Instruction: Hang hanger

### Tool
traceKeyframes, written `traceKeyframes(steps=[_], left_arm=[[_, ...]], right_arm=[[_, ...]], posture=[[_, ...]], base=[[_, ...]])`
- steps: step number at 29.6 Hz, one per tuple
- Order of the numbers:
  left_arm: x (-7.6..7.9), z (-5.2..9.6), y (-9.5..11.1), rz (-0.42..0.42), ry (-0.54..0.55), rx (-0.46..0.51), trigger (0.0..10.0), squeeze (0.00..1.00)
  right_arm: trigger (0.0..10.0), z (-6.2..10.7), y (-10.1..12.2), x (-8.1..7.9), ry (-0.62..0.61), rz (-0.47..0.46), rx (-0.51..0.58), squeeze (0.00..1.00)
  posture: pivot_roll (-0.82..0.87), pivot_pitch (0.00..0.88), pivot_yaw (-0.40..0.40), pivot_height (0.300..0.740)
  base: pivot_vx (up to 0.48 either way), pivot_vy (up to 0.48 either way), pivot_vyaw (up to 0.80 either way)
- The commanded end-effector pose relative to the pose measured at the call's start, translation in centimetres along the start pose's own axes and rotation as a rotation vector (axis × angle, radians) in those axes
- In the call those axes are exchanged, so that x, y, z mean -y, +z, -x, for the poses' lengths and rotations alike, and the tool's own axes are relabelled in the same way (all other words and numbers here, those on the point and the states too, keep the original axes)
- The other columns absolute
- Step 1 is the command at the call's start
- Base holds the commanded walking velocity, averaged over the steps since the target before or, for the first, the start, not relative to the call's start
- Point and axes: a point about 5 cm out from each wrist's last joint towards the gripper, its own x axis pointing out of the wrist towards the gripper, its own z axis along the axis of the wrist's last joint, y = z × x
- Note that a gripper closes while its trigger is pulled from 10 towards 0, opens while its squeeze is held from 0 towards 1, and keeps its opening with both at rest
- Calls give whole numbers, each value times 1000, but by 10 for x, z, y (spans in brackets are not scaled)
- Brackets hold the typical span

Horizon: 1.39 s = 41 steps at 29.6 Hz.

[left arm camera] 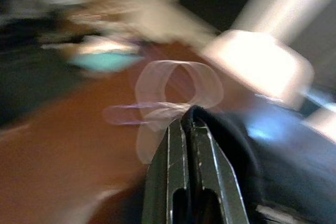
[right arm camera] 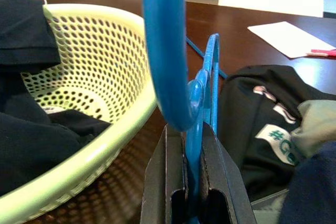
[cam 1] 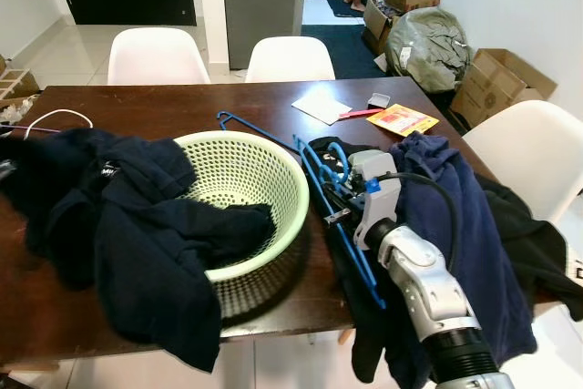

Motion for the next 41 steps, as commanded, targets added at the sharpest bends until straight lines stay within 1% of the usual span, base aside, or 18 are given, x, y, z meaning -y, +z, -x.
traceKeyframes(steps=[1,2,3,10,14,19,20,23,24,25,26,27,28,29,33,35,37,41], left_arm=[[-20,2,0,-1,120,12,10000,0],[-42,9,-11,-4,240,-8,10000,922],[-43,9,-14,-22,240,-18,10000,1000],[-32,10,-22,-91,190,-33,10000,1000],[-6,18,-34,-225,64,-7,10000,1000],[10,28,-49,-273,0,-14,10000,1000],[11,34,-64,-165,24,-76,10000,1000],[11,34,-64,-165,24,-76,10000,1000],[9,40,-80,-55,69,-146,10000,1000],[9,40,-80,-55,69,-146,10000,1000],[4,46,-96,58,132,-201,10000,733],[4,46,-96,58,132,-201,10000,733],[-6,51,-108,172,209,-234,10000,0],[-12,53,-115,237,255,-244,10000,0],[-18,52,-118,298,281,-241,10000,0],[-28,43,-114,447,299,-191,10000,0],[-34,38,-112,497,303,-167,10000,0],[-42,28,-105,505,298,-132,10000,0]], right_arm=[[10000,3,-14,-1,0,-33,-50,0],[10000,4,-16,-2,6,-32,-56,0],[10000,4,-16,-2,7,-32,-58,0],[10000,5,-18,-3,14,-29,-64,0],[10000,5,-18,-2,19,-28,-67,0],[10000,6,-18,-1,21,-29,-68,0],[10000,6,-18,-1,21,-30,-69,0],[10000,6,-18,-1,21,-30,-69,0],[10000,6,-18,-1,22,-30,-69,0],[10000,6,-18,-1,22,-30,-69,0],[10000,5,-18,0,23,-30,-69,0],[10000,5,-18,0,23,-30,-69,0],[10000,5,-17,0,23,-29,-69,0],[10000,4,-17,0,23,-28,-68,0],[10000,4,-16,0,23,-28,-68,0],[10000,3,-16,0,24,-26,-67,0],[10000,2,-15,0,25,-25,-66,0],[10000,2,-14,0,25,-20,-65,0]], posture=[[84,104,-24,740],[75,94,-29,740],[75,92,-31,740],[77,84,-34,740],[77,83,-40,740],[81,88,-41,740],[81,90,-43,740],[81,90,-43,740],[80,91,-42,740],[80,91,-42,740],[71,92,-39,740],[71,92,-39,740],[72,95,-43,740],[72,96,-43,740],[71,97,-43,740],[68,100,-47,740],[65,100,-46,740],[61,101,-48,740]], base=[[0,0,0],[0,0,0],[0,0,0],[0,0,0],[0,0,0],[0,0,0],[0,0,0],[0,0,0],[0,0,0],[0,0,0],[0,0,0],[0,0,0],[0,0,0],[0,0,0],[0,0,0],[0,0,0],[0,0,0],[0,0,0]])
